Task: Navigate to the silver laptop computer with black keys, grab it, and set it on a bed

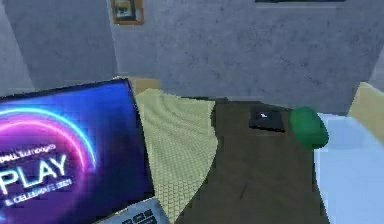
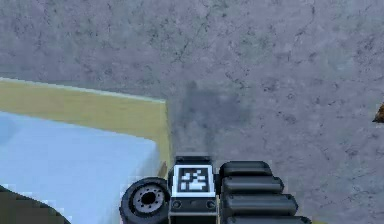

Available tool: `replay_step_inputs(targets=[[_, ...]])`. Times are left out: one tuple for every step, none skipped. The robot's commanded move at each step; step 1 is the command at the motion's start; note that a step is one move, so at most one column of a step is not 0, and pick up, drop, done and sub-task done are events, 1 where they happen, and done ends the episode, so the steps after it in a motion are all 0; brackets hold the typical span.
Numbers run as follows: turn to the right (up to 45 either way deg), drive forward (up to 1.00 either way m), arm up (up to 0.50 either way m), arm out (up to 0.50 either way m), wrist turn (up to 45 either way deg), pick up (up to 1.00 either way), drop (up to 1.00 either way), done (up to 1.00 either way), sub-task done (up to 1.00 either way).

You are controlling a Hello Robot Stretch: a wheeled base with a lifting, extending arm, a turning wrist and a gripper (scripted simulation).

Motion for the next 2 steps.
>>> replay_step_inputs(targets=[[-45.0,0.00,0.00,0.00,0.0,0.00,0.00,0.00,0.00],[-45.0,0.00,0.00,0.00,0.0,0.00,0.00,0.00,0.00]])
